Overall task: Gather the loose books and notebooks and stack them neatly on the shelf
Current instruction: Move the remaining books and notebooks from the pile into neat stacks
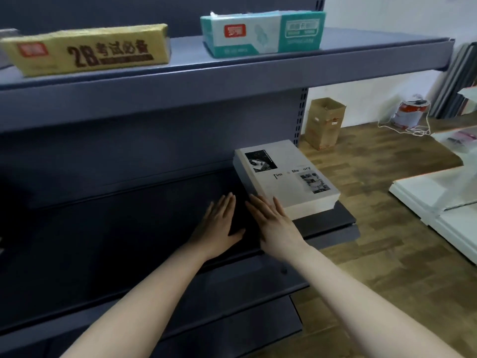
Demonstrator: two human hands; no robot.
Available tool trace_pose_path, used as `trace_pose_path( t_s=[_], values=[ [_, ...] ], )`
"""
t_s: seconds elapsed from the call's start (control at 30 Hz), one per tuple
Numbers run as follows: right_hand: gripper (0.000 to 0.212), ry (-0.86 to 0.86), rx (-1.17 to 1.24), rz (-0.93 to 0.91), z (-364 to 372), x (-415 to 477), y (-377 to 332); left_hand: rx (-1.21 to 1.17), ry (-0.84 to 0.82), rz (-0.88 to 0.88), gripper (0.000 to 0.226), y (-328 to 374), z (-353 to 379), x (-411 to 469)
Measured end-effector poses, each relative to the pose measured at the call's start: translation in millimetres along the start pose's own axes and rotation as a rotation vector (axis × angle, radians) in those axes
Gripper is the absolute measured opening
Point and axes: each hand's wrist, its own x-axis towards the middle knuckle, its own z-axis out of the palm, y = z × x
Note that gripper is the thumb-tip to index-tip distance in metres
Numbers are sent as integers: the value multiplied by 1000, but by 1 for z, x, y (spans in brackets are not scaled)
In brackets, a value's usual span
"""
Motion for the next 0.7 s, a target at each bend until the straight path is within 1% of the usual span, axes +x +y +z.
trace_pose_path(
  t_s=[0.1, 0.2, 0.37, 0.47, 0.53, 0.57, 0.63, 0.7],
  values=[
    [73, 10, 26, -69, -5, 20, -30, 22, 23, -75, 81, -33, -11, -29],
    [78, -5, 15, -152, -5, 40, -69, 60, 43, -136, 78, -66, -26, -63],
    [77, -28, 73, -271, -2, 69, -147, 140, 97, -217, 77, -122, -52, -129],
    [78, -31, 105, -347, 1, 85, -195, 232, 98, -258, 77, -154, -67, -174],
    [78, -23, 133, -408, 2, 94, -228, 253, 115, -291, 77, -172, -77, -205],
    [77, -18, 146, -440, 2, 98, -246, 264, 142, -308, 78, -181, -82, -221],
    [77, 8, 167, -510, 4, 107, -280, 314, 247, -314, 78, -196, -92, -253],
    [77, 38, 187, -576, 6, 115, -316, 341, 289, -363, 76, -210, -101, -285]
  ],
)
